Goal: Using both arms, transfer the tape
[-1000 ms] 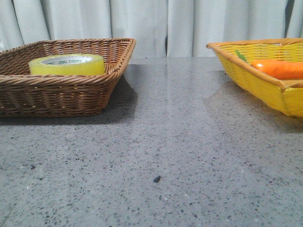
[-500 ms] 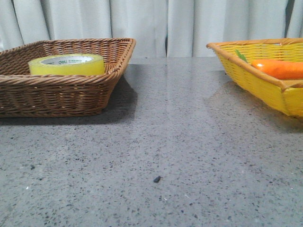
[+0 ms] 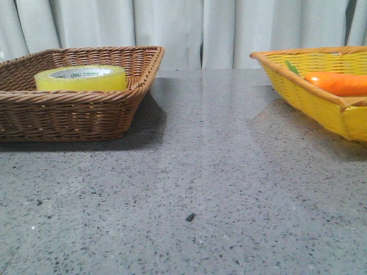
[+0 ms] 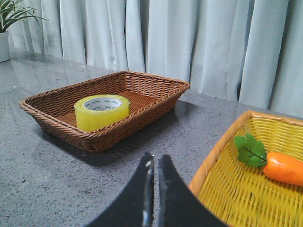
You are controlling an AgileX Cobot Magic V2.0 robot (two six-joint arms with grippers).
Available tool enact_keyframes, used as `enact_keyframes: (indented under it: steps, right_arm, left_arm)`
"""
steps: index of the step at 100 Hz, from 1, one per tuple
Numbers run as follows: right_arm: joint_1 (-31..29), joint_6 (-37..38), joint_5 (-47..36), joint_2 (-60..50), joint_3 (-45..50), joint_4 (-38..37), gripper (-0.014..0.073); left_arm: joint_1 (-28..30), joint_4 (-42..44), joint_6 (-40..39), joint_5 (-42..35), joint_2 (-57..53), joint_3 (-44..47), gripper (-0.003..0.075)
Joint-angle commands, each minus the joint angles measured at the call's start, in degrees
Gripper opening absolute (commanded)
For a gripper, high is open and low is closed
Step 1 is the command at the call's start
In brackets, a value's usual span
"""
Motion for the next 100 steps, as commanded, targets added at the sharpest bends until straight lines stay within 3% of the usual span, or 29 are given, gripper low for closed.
enact_keyframes:
  steps: [1,7,22,32,54,78,100]
  right_arm:
    - [-0.15,-0.18,-4.43,0.45,-1.45,-0.60,-0.0056]
    - [-0.15,-0.18,-4.43,0.45,-1.45,-0.60,-0.0056]
    - [-0.15,-0.18,-4.43,0.45,-1.45,-0.60,-0.0056]
    - [-0.15,-0.18,-4.43,0.45,-1.45,-0.60,-0.0056]
    - [-0.15,-0.18,-4.43,0.45,-1.45,-0.60,-0.0056]
    - [-0.15,-0.18,-4.43,0.45,-1.45,-0.60,-0.0056]
    - [-0.15,-0.18,-4.43,0.45,-1.45,-0.60,-0.0056]
  left_arm:
    - [0.17,-0.85,-0.25,-4.95,0.46,-1.17,-0.0021]
    - [0.64,2.22,-0.99,-6.50,0.33,-0.37,-0.0021]
    - [4.69,11.95,-15.40,-19.21,-1.19,5.14,-0.0021]
    - [9.63,11.95,-15.93,-24.75,-1.41,9.43,-0.0021]
    - [20.06,11.53,-15.93,-25.28,-1.41,15.81,-0.0021]
    - [27.73,11.25,-15.93,-18.99,-1.66,15.81,-0.0021]
    - [28.07,10.01,-15.93,-1.93,-1.66,15.81,-0.0021]
